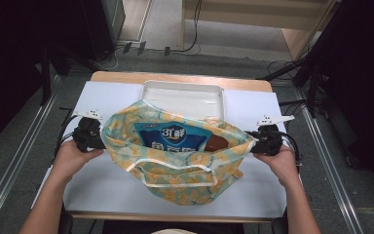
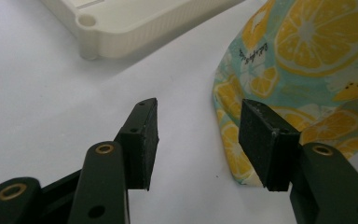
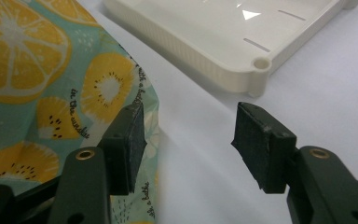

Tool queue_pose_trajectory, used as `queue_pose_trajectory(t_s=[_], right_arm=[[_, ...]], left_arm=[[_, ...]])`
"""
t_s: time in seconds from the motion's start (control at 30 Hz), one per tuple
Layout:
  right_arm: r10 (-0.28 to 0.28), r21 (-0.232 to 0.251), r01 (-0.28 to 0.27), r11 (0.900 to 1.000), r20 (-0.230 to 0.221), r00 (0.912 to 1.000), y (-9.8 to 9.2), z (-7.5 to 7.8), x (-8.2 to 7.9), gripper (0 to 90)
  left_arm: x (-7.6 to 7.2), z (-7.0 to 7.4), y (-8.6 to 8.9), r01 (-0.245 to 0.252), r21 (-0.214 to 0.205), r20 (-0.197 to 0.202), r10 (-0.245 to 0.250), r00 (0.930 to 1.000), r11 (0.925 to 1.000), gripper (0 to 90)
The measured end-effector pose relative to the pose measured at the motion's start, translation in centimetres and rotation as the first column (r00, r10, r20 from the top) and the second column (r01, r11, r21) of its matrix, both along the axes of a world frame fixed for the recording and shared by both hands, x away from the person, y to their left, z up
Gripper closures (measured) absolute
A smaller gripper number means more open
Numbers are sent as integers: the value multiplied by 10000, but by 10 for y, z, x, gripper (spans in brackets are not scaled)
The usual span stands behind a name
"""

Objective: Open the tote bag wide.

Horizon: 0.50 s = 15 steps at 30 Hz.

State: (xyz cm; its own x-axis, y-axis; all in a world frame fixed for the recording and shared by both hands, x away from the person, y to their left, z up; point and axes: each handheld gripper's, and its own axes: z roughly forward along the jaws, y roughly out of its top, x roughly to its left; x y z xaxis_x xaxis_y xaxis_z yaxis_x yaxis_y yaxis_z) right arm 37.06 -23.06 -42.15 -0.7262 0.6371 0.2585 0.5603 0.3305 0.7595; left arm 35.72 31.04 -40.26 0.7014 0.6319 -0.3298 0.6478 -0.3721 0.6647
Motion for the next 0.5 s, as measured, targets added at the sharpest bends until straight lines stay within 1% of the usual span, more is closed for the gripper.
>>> queue_pose_trajectory(t_s=[0.07,0.17,0.23,0.3,0.33,0.37,0.5], right_arm=[[24,-71,-23,10000,81,10000,1,0,-1,457],[87,16,-87,10000,-76,9999,2,2,0,482],[124,-2,-124,9999,-75,9999,3,4,0,487],[97,-6,-97,10000,34,9999,4,6,0,490],[100,-46,-100,9999,57,9999,4,6,-1,490],[113,-60,-113,9999,71,9999,4,6,-1,490],[118,-96,-118,9999,1,9999,4,7,-3,484]], left_arm=[[0,1,1,86,-23,22,-86,10000,10000,477],[1,1,1,8,-109,-12,-8,10000,9999,475],[0,2,1,54,-92,-25,-54,10000,9999,476],[0,3,1,170,19,-30,-170,9999,9999,478],[0,3,0,161,-47,-13,-161,9999,9999,480],[-1,3,0,208,-8,8,-208,9998,9998,480],[-1,4,-2,295,-14,-6,-295,9996,9996,476]])
